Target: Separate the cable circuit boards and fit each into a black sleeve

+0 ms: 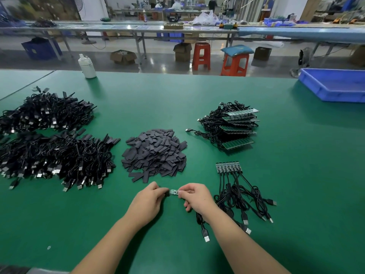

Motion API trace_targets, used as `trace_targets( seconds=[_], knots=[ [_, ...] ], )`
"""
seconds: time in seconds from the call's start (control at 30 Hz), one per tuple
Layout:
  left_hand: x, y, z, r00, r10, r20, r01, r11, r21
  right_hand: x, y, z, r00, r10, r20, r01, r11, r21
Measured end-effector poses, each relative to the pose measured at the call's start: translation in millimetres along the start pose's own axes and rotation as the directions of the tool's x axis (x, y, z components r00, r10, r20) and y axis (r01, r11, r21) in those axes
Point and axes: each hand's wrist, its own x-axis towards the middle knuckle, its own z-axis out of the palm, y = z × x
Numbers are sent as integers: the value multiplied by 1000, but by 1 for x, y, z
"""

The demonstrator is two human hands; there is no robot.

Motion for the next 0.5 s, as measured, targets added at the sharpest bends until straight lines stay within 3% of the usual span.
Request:
trace_targets(
  seconds=[0.1,0.2,0.27,0.37,0.5],
  knots=[
    [1,4,-5,993,-115,-41,104,972,-209,0,1,1,1000,-3,-5,3,1000,19],
    [4,7,-11,970,-237,63,243,897,-370,0,1,0,1000,7,-3,-7,1000,11],
    [5,9,-12,967,-245,76,254,882,-397,0,1,0,1000,15,2,-15,1000,16],
    [7,10,-13,982,-180,63,190,949,-251,0,0,0,1000,13,10,-13,1000,23],
    [7,8,-8,984,-66,163,59,997,48,-1,-1,0,1000,5,14,-5,1000,19]
  ],
)
